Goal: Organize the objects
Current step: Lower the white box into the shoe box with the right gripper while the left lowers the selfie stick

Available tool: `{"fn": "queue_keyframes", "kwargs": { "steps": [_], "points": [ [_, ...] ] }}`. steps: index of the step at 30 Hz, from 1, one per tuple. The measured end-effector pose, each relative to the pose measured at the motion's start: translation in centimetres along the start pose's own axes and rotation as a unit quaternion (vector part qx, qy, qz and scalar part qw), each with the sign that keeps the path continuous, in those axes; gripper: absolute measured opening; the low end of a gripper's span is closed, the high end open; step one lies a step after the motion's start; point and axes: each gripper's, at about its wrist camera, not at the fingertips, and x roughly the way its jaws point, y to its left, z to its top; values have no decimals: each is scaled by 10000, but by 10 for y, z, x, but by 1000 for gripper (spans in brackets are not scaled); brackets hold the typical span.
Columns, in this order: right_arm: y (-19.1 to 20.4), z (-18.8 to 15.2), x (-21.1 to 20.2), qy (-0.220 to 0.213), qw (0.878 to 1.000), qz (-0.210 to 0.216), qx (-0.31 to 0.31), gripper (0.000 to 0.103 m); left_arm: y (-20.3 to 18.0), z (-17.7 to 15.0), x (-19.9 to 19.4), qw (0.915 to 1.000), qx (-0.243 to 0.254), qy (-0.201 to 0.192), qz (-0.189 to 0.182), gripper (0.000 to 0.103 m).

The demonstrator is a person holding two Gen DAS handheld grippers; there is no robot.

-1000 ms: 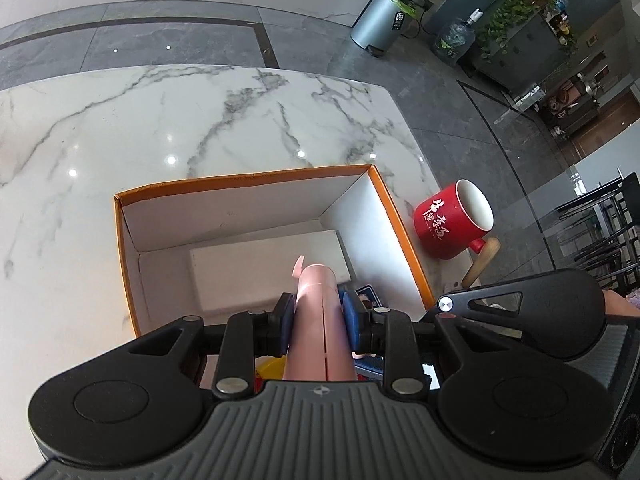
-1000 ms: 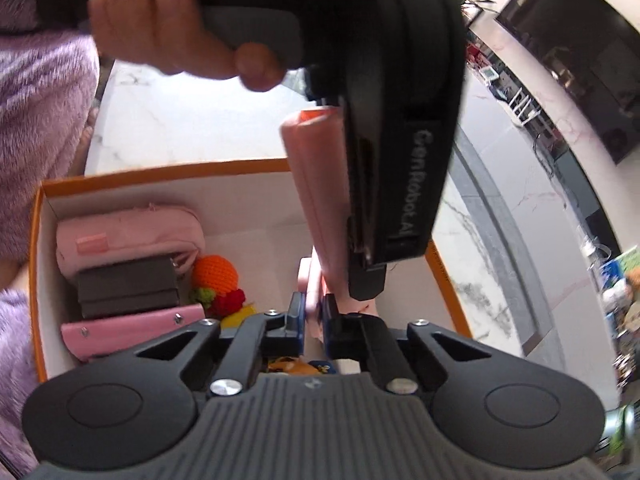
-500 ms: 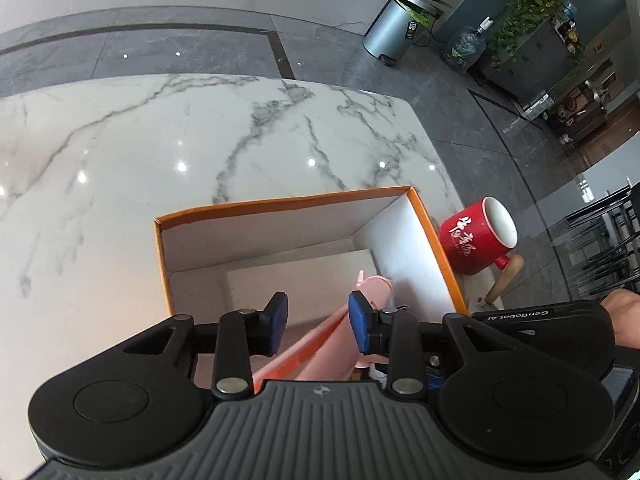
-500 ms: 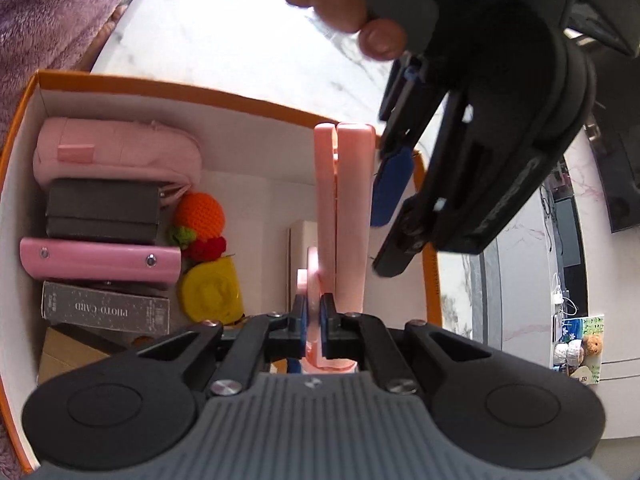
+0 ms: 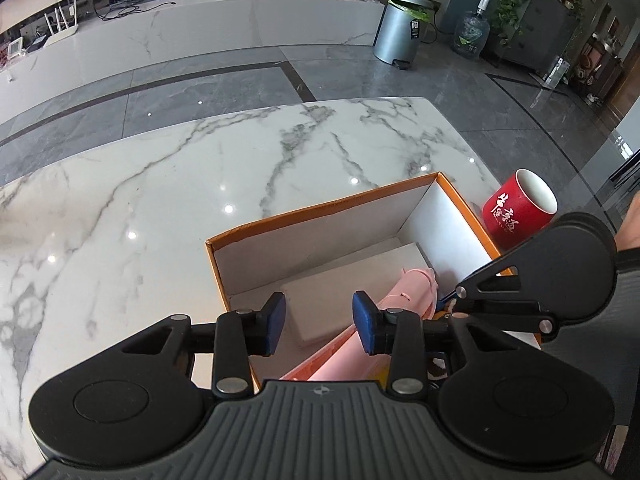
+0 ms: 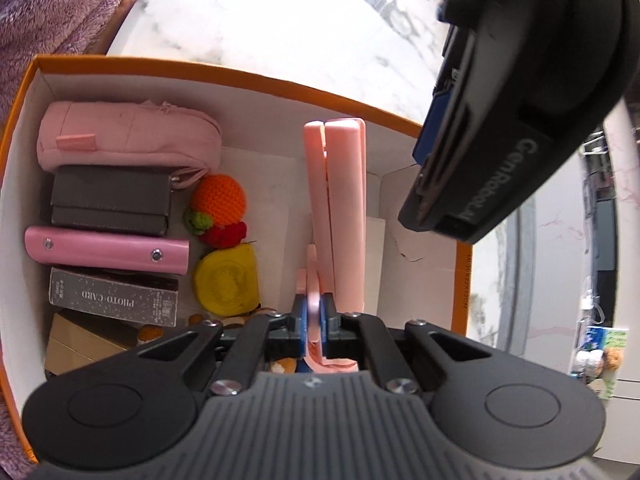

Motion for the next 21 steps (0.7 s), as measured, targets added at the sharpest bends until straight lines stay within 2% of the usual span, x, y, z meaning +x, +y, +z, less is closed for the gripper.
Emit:
{"fn": "queue_keyframes", "kwargs": {
  "steps": [5, 11, 14, 21],
  "points": [
    [-17, 7, 8, 84, 9990, 423, 109, 6, 3, 0, 3, 10000, 7, 16, 11, 43],
    [-27, 10, 23, 231, 9974, 639, 258, 7, 10, -3, 9, 10000, -38, 70, 15, 44],
    [-39, 6, 27, 174, 9949, 781, 614, 7, 10, -3, 10, 10000, 17, 64, 1, 44],
    [-63, -4, 34, -13, 9808, 1250, 1496, 9, 10, -3, 14, 10000, 29, 90, -16, 44]
  ]
}}
